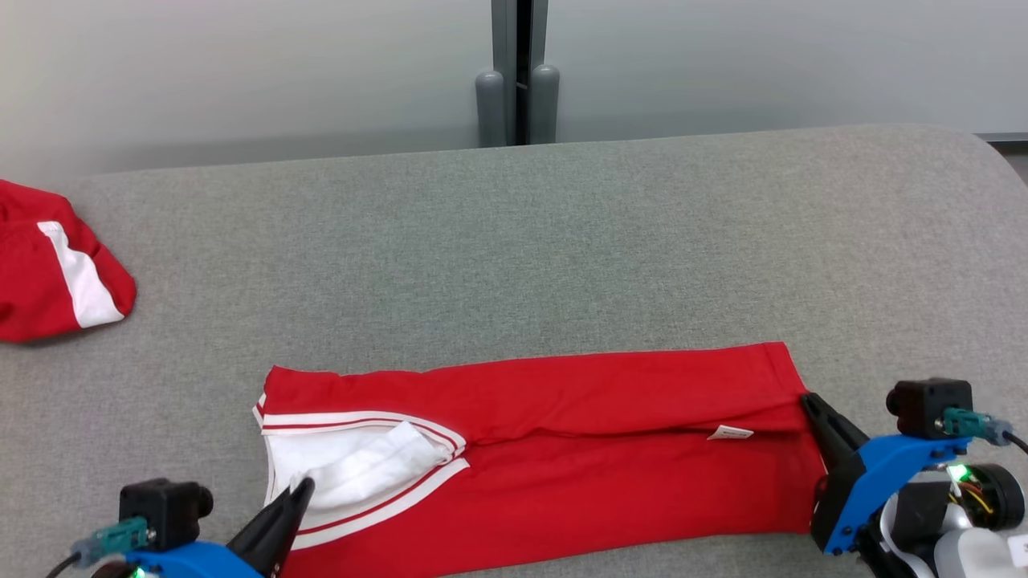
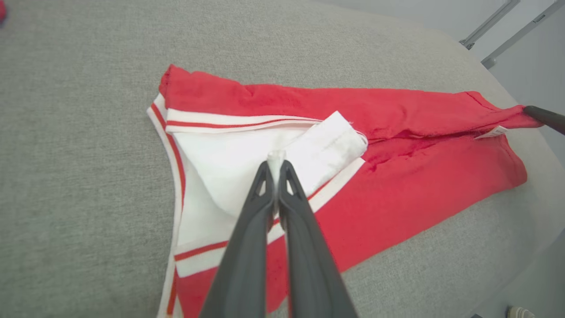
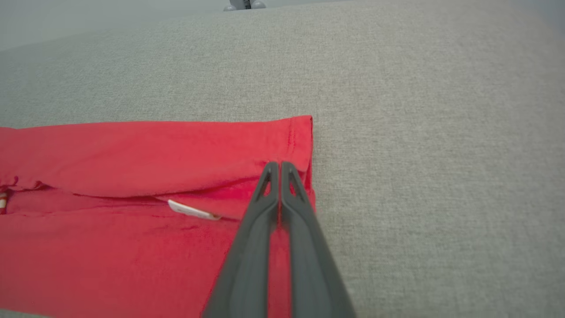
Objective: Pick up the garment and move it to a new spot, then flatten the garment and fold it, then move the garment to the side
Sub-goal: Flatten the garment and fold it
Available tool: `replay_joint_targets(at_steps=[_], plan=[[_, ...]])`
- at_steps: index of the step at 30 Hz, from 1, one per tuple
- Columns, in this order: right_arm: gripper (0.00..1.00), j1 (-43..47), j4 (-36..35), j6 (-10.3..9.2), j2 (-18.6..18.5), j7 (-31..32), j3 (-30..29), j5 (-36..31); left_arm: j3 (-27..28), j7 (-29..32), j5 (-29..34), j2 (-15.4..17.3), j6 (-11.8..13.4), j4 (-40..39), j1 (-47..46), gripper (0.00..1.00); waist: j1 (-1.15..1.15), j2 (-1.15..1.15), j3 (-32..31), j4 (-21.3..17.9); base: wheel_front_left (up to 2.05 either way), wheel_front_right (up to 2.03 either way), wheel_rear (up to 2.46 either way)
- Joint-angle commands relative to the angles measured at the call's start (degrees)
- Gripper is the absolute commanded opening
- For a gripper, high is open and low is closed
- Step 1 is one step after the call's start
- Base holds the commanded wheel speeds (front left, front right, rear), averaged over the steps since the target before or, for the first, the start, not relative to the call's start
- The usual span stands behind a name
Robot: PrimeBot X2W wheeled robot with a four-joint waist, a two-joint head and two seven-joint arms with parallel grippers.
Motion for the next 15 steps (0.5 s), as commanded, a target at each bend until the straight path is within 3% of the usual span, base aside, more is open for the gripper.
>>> replay_joint_targets(at_steps=[1,2,15], plan=[[0.64,1.32,-0.18,0.01,0.31,-0.75,-0.53,-0.48,0.45,-1.19,-0.02,-0.22,-0.01,0.75,0.88,0.49,0.01,0.00,-0.03,0.10,0.00,0.00,0.00],[1.00,1.82,-0.25,0.01,0.81,-1.36,-1.00,-0.61,0.91,-2.27,-0.28,-0.70,0.24,1.44,1.42,1.00,0.01,0.00,-0.09,0.19,0.00,0.00,0.00],[1.00,5.29,0.03,0.01,4.72,-7.76,-7.77,-2.69,5.43,-14.48,0.03,-6.49,3.29,4.30,2.25,1.00,0.01,0.00,-1.37,1.15,0.00,0.00,0.00]])
